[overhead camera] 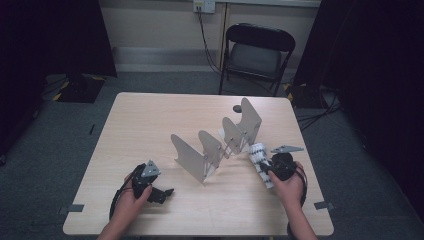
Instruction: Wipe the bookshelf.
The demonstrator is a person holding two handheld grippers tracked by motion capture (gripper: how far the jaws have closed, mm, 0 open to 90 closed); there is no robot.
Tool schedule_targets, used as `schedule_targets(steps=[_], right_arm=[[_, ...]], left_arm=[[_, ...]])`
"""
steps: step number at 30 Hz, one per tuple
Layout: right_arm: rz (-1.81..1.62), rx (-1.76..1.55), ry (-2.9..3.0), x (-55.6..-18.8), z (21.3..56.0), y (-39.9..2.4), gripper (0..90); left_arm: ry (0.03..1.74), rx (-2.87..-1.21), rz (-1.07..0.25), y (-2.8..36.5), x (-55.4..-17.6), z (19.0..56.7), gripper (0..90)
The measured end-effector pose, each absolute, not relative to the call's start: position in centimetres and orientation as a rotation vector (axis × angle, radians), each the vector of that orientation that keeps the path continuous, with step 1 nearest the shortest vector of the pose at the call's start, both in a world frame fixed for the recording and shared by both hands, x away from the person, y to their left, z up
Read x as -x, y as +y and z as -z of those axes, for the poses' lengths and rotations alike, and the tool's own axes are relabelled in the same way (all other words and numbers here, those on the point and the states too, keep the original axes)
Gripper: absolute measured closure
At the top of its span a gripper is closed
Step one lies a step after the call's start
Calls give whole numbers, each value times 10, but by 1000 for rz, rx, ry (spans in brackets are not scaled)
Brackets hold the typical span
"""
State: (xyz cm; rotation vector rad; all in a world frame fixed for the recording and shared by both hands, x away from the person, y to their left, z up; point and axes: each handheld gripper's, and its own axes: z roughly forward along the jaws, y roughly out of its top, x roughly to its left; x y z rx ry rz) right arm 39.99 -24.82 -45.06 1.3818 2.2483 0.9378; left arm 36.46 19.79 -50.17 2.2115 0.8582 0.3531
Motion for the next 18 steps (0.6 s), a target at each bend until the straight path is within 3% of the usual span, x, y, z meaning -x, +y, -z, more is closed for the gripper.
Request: schedule_targets(steps=[11,18], right_arm=[[-951,-1297,2113,-410,369,-260,768],[-966,-1239,2158,-421,367,-237,767]], left_arm=[[854,-2218,-355,198,-365,501,0],[858,-2211,-353,198,-365,502,0]])
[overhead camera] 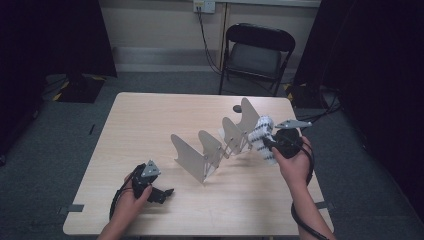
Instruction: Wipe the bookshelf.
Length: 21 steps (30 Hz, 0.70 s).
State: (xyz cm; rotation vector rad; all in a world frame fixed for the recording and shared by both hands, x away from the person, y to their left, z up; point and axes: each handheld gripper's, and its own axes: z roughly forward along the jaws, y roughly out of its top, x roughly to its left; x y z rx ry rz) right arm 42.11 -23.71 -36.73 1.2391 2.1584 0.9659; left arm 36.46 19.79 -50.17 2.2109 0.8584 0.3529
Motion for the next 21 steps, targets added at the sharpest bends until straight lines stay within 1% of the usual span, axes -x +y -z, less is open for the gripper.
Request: schedule_targets(steps=[10,14,21], right_arm=[[-982,-1256,2212,-420,405,-231,768],[-999,-1271,2205,-419,412,-231,768],[-977,-1270,2207,-419,408,-233,768]], left_arm=[[858,-2211,-353,198,-365,502,0],[858,-2211,-353,198,-365,502,0],[859,-2211,-353,198,-365,502,0]])
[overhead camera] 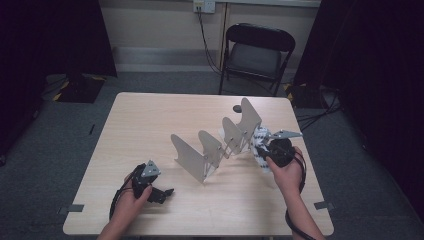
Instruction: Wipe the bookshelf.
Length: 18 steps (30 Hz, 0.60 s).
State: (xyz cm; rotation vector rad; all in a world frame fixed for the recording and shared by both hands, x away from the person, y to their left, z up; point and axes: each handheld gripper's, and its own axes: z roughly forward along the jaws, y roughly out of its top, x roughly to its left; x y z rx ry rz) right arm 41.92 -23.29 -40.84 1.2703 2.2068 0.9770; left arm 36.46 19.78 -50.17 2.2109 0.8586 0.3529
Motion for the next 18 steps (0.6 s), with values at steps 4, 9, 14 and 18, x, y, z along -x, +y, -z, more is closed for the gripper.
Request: schedule_targets(steps=[4,9,14,18], right_arm=[[-966,-1278,2198,-418,404,-236,768],[-948,-1280,2177,-418,394,-242,769],[-935,-1286,2145,-419,381,-249,770],[-923,-1294,2122,-421,374,-253,770]], left_arm=[[858,-2211,-353,198,-365,502,0],[859,-2211,-353,198,-365,502,0],[859,-2211,-353,198,-365,502,0],[858,-2211,-353,198,-365,502,0]])
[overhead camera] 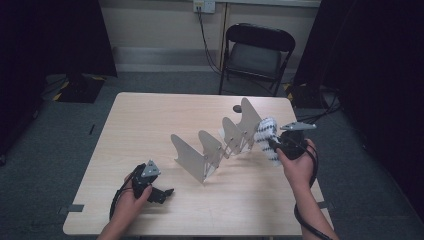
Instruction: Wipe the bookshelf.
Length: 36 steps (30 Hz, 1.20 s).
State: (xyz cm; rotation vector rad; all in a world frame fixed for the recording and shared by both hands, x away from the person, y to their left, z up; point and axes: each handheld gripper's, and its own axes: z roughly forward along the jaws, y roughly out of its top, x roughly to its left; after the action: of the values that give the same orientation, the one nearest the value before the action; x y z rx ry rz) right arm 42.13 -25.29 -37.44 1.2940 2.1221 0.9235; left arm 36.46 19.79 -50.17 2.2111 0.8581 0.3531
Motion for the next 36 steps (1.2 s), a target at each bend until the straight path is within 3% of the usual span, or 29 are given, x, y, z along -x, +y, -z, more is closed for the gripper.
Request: schedule_targets(steps=[6,30,36], right_arm=[[-882,-1290,2137,-425,379,-254,770],[-840,-1309,2329,-415,468,-225,769],[-863,-1339,2322,-409,470,-228,768]], left_arm=[[858,-2211,-353,198,-365,502,0],[858,-2211,-353,198,-365,502,0],[858,-2211,-353,198,-365,502,0]])
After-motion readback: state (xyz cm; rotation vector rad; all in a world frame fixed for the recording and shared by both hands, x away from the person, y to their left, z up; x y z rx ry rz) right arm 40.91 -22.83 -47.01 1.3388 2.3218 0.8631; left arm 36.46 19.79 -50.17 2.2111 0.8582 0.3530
